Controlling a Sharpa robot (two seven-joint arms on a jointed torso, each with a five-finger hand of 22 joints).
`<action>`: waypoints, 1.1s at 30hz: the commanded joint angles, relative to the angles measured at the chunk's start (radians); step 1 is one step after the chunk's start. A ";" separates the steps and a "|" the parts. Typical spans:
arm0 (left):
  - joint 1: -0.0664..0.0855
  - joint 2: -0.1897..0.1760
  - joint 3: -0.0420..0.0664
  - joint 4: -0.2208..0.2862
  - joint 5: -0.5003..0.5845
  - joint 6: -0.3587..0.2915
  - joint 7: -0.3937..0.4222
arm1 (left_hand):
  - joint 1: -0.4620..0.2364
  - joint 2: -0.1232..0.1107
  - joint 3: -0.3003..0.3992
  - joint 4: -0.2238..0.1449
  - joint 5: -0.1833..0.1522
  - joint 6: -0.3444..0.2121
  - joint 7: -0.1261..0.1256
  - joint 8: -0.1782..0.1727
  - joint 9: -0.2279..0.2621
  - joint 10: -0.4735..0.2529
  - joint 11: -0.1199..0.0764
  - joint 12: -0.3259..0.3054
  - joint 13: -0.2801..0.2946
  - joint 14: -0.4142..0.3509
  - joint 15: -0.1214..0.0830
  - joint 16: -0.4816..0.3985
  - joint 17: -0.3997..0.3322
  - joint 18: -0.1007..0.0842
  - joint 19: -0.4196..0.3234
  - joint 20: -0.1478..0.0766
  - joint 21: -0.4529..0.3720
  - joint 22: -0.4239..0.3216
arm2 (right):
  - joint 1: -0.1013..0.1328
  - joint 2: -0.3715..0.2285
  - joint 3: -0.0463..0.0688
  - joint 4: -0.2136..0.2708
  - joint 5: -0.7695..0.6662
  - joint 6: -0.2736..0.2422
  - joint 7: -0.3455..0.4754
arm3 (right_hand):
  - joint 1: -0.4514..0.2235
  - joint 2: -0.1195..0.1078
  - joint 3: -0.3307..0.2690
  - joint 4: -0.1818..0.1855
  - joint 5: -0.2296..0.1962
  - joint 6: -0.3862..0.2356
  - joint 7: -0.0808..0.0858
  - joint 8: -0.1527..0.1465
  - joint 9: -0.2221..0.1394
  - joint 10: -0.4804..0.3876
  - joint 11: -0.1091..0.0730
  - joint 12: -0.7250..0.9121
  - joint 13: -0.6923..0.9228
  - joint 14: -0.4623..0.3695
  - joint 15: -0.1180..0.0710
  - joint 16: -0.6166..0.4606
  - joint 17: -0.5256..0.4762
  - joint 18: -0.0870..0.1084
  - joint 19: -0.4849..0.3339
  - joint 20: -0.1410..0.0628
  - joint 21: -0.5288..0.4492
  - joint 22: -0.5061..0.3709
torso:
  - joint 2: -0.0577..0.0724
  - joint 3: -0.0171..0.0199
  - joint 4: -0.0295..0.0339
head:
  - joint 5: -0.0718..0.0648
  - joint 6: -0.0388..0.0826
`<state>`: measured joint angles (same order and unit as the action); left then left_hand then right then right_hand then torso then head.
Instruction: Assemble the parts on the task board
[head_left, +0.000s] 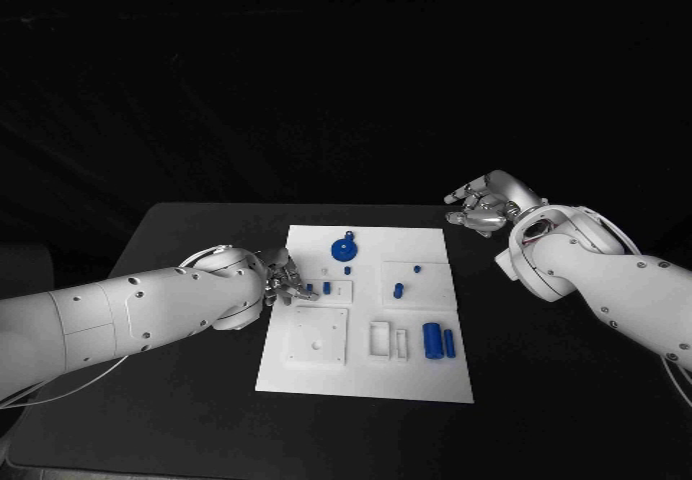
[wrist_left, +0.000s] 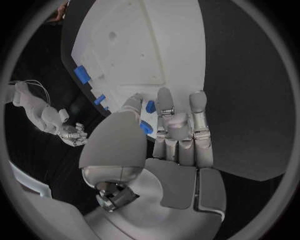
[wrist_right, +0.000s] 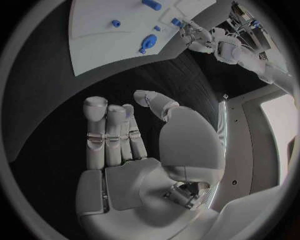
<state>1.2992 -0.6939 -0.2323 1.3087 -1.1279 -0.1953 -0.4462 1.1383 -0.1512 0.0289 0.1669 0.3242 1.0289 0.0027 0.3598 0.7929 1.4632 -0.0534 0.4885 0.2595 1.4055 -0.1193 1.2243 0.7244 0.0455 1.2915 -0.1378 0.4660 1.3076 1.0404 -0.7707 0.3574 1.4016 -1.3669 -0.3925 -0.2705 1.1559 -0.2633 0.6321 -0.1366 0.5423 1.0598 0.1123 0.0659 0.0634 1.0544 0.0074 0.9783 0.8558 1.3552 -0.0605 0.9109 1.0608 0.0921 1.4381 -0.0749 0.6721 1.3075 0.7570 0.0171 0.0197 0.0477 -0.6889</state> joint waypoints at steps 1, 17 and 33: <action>-0.006 -0.008 -0.005 0.007 0.017 0.041 0.000 | 0.018 0.000 -0.005 -0.018 -0.004 -0.062 0.035 -0.015 -0.208 0.030 0.013 -0.010 0.003 -0.008 0.004 -0.005 -0.003 -0.016 -0.006 0.004 -0.009 0.017 | -0.002 0.000 0.000 0.001 -0.008 0.011 0.007 | -0.003 0.009 -0.001 -0.002 0.007 -0.009 0.002 -0.004 -0.001 -0.004 -0.001 0.001 -0.003 -0.007 0.002 -0.005 -0.002 0.020 0.000 -0.002 -0.004 0.069 | 0.000 0.0000 0.0001 | 0.000 0.000; 0.015 -0.099 0.042 0.081 0.082 -0.060 0.137 | 0.271 0.053 0.133 -0.222 0.059 -0.124 0.098 0.047 -0.715 -0.155 0.052 -0.195 -0.122 -0.166 0.054 -0.154 -0.146 -0.004 -0.094 0.047 -0.105 0.004 | -0.006 -0.003 0.000 -0.004 -0.005 0.007 0.011 | -0.003 0.009 -0.001 -0.003 0.007 -0.009 0.002 -0.004 -0.001 -0.005 -0.001 0.000 -0.003 -0.007 0.002 -0.006 -0.002 0.020 0.000 -0.002 -0.005 0.069 | -0.001 0.0016 -0.0004 | 0.002 0.011; 0.066 -0.038 0.065 0.060 -0.006 -0.182 0.388 | 0.296 0.090 0.228 -0.334 -0.233 0.083 0.092 -0.213 -0.725 -0.148 0.093 -0.422 -0.198 -0.165 0.085 -0.312 -0.271 0.032 -0.140 0.082 -0.115 0.010 | -0.006 0.005 0.000 -0.038 0.133 -0.043 0.150 | 0.047 0.045 0.009 -0.017 -0.113 0.027 0.007 -0.004 -0.001 0.034 0.015 -0.385 -0.402 -0.130 0.037 -0.385 -0.347 0.018 -0.144 0.031 -0.527 -0.205 | 0.004 0.0000 -0.0068 | -0.003 0.031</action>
<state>1.3634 -0.7371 -0.1686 1.3709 -1.0872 -0.3331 -0.1639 1.4436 -0.0603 0.2608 -0.1665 0.0933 1.1127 0.0953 0.1459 0.0666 1.3115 0.0381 0.0701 0.0603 1.2340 -0.0332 0.9146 0.4532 0.0626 1.1524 -0.0585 0.3512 1.3073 1.0349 -0.7670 0.3574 1.3662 -1.3018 -0.4124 -0.2020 1.2018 -0.2175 0.6350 -0.1532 0.4315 1.0796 0.1204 0.0659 0.0633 1.0923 0.0175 0.5979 0.4579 1.2307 -0.0253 0.5293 0.7159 0.1267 1.2985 -0.0439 0.1485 1.1033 0.7593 0.0177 0.0138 0.0454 -0.6608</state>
